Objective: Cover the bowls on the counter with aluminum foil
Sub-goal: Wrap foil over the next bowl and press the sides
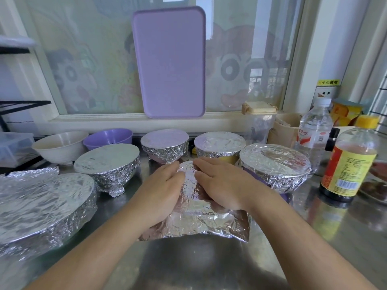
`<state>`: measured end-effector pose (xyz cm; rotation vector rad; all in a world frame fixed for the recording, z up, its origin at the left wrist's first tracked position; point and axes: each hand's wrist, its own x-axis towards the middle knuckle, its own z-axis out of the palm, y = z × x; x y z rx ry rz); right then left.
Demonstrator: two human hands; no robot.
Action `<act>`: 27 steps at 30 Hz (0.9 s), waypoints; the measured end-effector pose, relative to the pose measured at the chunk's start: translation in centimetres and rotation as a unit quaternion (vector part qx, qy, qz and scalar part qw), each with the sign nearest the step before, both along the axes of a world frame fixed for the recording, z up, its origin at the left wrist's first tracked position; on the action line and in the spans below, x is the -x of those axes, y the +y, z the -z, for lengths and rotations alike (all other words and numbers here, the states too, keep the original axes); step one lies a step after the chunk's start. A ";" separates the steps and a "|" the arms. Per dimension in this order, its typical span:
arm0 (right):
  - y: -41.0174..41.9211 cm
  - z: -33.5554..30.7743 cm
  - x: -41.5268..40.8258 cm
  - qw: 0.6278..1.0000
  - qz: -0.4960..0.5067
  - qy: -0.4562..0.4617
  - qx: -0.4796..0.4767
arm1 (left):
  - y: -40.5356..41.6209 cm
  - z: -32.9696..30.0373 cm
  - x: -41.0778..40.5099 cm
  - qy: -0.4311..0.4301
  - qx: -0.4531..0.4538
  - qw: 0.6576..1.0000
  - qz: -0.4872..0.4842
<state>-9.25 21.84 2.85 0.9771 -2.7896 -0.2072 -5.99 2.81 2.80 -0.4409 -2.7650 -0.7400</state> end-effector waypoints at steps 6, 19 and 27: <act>0.3 1.0 1.0 0.999 -0.019 0.010 0.042 | -0.1 1.1 -0.4 -0.039 -0.192 0.981 -0.010; -0.4 0.0 -0.1 0.985 0.018 -0.007 0.172 | 2.6 0.0 -1.3 0.051 0.196 0.979 -0.008; -0.2 -0.5 -0.3 0.995 0.002 0.006 0.103 | 2.3 0.6 -2.8 0.055 0.137 0.989 -0.004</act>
